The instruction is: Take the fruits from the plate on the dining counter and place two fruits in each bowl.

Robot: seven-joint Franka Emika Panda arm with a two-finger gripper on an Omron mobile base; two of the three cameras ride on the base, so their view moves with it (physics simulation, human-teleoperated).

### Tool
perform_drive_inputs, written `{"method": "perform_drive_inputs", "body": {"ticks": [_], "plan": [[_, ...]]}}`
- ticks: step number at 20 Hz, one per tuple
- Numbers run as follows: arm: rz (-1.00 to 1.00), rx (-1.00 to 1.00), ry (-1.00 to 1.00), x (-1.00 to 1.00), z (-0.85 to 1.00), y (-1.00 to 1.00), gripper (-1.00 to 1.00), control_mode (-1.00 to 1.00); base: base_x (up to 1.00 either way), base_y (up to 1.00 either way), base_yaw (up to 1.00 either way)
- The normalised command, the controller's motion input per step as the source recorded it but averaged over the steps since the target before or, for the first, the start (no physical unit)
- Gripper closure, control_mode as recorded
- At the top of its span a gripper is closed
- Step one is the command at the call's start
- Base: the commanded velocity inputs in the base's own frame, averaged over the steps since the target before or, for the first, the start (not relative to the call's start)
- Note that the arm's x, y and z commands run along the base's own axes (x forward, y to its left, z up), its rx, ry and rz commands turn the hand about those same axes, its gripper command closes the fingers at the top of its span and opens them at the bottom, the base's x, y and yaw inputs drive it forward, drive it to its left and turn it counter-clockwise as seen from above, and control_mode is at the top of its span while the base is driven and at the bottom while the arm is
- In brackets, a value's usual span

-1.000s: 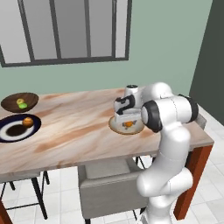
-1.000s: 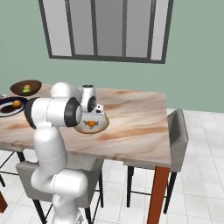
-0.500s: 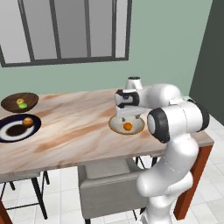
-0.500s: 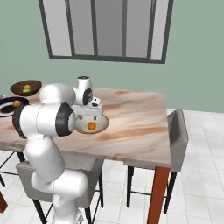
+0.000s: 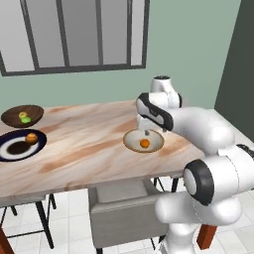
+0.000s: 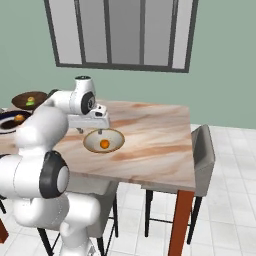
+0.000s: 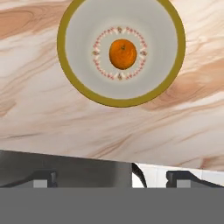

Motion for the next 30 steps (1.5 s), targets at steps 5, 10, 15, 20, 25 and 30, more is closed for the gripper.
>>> {"method": "perform_drive_inputs", "body": {"ticks": [5,10,15,20,25,30], "plan": [[0.00,0.02,-0.11,-1.00,0.48,0.00,-1.00,-1.00,0.00,0.00,0.00],[0.00,0.04,-0.17,-1.00,0.28,-0.05,-1.00,-1.00,0.00,0.00,0.00],[0.00,0.00,-0.05,-0.06,0.04,0.00,-1.00,-1.00,0.00,0.00,0.00],[0.00,0.00,0.00,0.00,0.00,0.00,-1.00,-1.00,0.00,0.00,0.00],[0.00,0.00,0.00,0.00,0.00,0.00,-1.00,1.00,-0.38,0.14,0.00],[0.00,0.00,0.00,0.00,0.00,0.00,-1.00,1.00,-0.78,0.92,0.00]]}}
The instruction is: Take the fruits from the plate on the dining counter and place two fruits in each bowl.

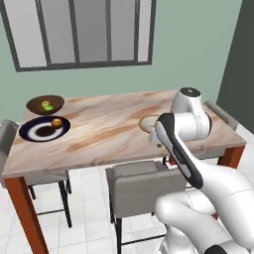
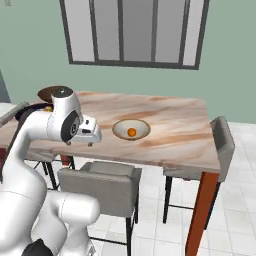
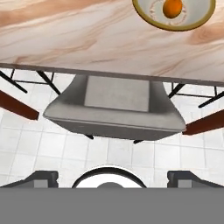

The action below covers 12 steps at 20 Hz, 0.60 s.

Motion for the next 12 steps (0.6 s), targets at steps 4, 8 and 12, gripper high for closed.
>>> {"method": "perform_drive_inputs", "body": {"ticks": [4,8,12], "plan": [[0.00,0.00,0.00,0.00,0.00,0.00,-1.00,1.00,-0.69,1.00,0.00],[0.00,0.00,0.00,0.00,0.00,0.00,-1.00,1.00,-0.13,1.00,-0.04],[0.00,0.00,0.00,0.00,0.00,0.00,-1.00,1.00,0.41,1.00,-0.22]]}}
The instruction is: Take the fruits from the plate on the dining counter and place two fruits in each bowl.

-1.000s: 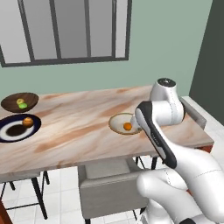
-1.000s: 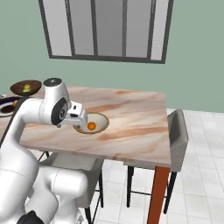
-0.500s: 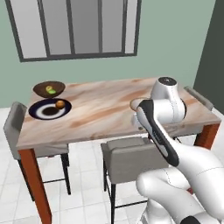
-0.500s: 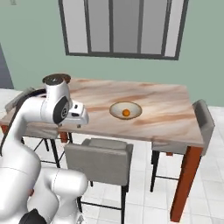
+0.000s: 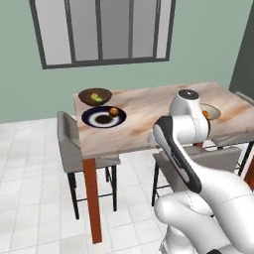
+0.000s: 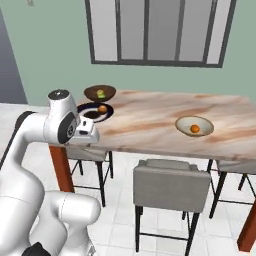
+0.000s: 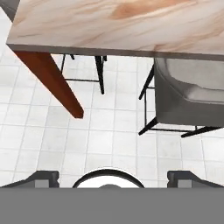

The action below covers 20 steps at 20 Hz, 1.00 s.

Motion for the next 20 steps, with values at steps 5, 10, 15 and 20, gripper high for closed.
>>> {"method": "perform_drive_inputs", "body": {"ticks": [5,10,15,20], "plan": [[0.00,0.00,0.00,0.00,0.00,0.00,-1.00,1.00,0.93,1.00,-0.32],[0.00,0.00,0.00,0.00,0.00,0.00,-1.00,1.00,0.16,1.00,-0.43],[0.00,0.00,0.00,0.00,0.00,0.00,-1.00,1.00,-0.10,0.86,-0.51],[0.00,0.00,0.00,0.00,0.00,0.00,-1.00,1.00,0.25,0.69,-0.68]]}}
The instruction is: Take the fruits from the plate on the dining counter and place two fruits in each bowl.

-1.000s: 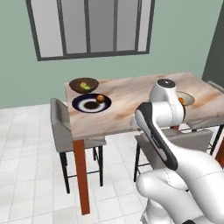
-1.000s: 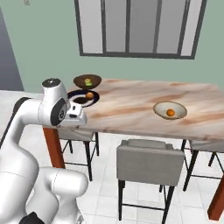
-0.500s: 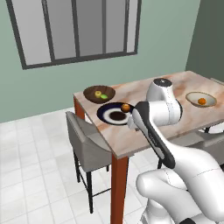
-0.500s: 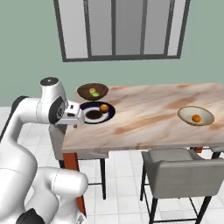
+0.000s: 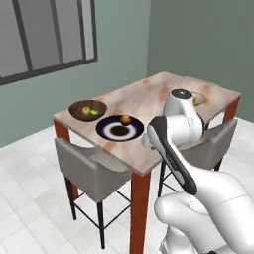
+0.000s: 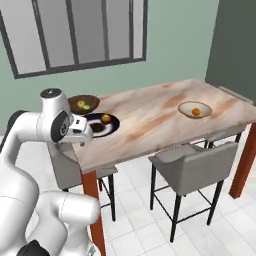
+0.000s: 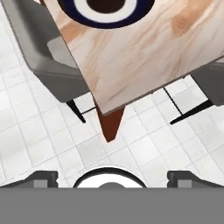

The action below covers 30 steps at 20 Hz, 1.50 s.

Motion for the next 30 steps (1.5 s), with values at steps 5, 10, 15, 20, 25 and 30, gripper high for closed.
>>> {"method": "perform_drive_inputs", "body": {"ticks": [5,10,15,20,25,30], "plan": [[0.00,0.00,0.00,0.00,0.00,0.00,-1.00,1.00,0.54,0.56,-0.80],[0.00,0.00,0.00,0.00,0.00,0.00,-1.00,1.00,0.11,0.92,-0.62],[0.00,0.00,0.00,0.00,0.00,0.00,-1.00,1.00,-0.25,1.00,-0.24],[0.00,0.00,0.00,0.00,0.00,0.00,-1.00,1.00,-0.04,0.82,-0.02],[0.00,0.00,0.00,0.00,0.00,0.00,-1.00,1.00,0.60,0.02,-0.01],[0.00,0.00,0.00,0.00,0.00,0.00,-1.00,1.00,0.01,0.00,0.00]]}}
